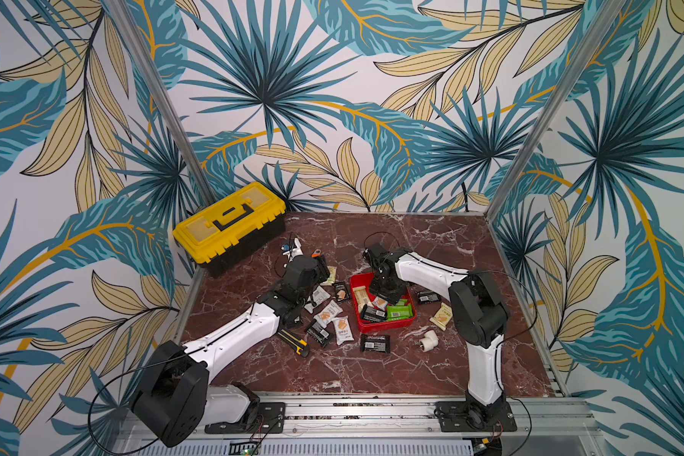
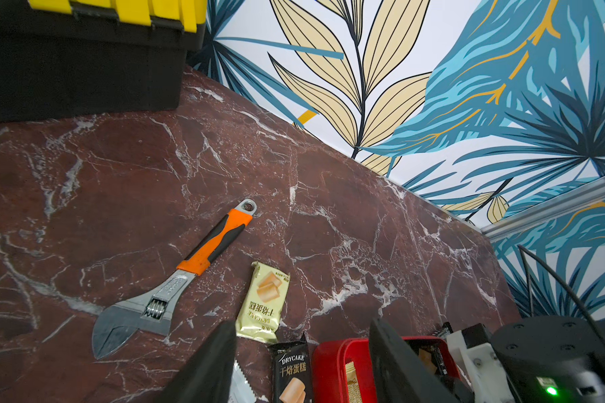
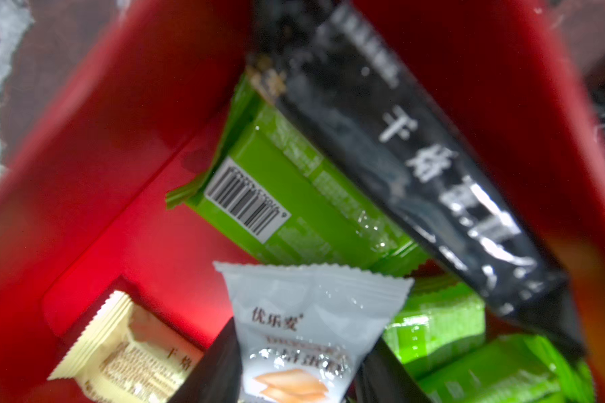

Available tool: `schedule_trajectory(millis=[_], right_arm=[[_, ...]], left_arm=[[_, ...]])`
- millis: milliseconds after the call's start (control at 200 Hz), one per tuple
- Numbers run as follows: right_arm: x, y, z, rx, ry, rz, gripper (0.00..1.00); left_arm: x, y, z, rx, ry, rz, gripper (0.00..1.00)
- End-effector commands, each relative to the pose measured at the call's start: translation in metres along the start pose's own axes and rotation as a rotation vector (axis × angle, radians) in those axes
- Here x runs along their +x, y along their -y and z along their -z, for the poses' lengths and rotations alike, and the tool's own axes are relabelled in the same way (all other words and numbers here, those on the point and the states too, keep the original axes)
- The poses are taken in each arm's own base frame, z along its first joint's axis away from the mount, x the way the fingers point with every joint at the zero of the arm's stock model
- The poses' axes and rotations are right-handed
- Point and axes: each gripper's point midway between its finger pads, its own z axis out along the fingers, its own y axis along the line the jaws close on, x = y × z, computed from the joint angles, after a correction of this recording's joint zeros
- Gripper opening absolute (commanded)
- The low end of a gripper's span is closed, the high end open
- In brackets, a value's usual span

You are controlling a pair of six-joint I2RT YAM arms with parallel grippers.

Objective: Take the cookies out of the storage box
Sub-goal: Pick up the cookie from the storage box, then place the cookie at the center of the board.

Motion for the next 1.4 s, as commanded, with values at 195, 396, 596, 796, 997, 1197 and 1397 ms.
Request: schedule_trajectory(millis=[195,396,596,796,997,1197,1397], right_arm=[[-0.002,0.001,0.013,-0.004,0.014,0.015,0.45],[-0.004,-0.003,0.035,-0.056,0.024,0.027,0.43],[-0.01,-0.009,0.065,-0.123,0.057,0.065,0.41],[-0.021,-0.01,0.099,-0.147,0.11,0.181,0.4],[-0.043,-0.005,0.113,-0.12,0.147,0.295,0.4],[-0.076,0.006,0.114,-0.078,0.154,0.334,0.4],[-0.113,0.027,0.106,-0.048,0.161,0.283,0.4]], left_arm=[[0.0,-0.006,0.003,-0.002,0.003,-0.005,0.65],[-0.002,-0.007,0.004,-0.01,0.012,-0.004,0.65],[-0.004,-0.009,0.005,-0.02,0.02,-0.009,0.65],[-0.005,-0.011,0.004,-0.024,0.019,-0.013,0.65],[-0.005,-0.014,0.002,-0.025,0.008,-0.018,0.65],[-0.005,-0.017,0.0,-0.03,-0.003,-0.018,0.65],[-0.004,-0.018,-0.004,-0.038,-0.014,-0.023,0.65]])
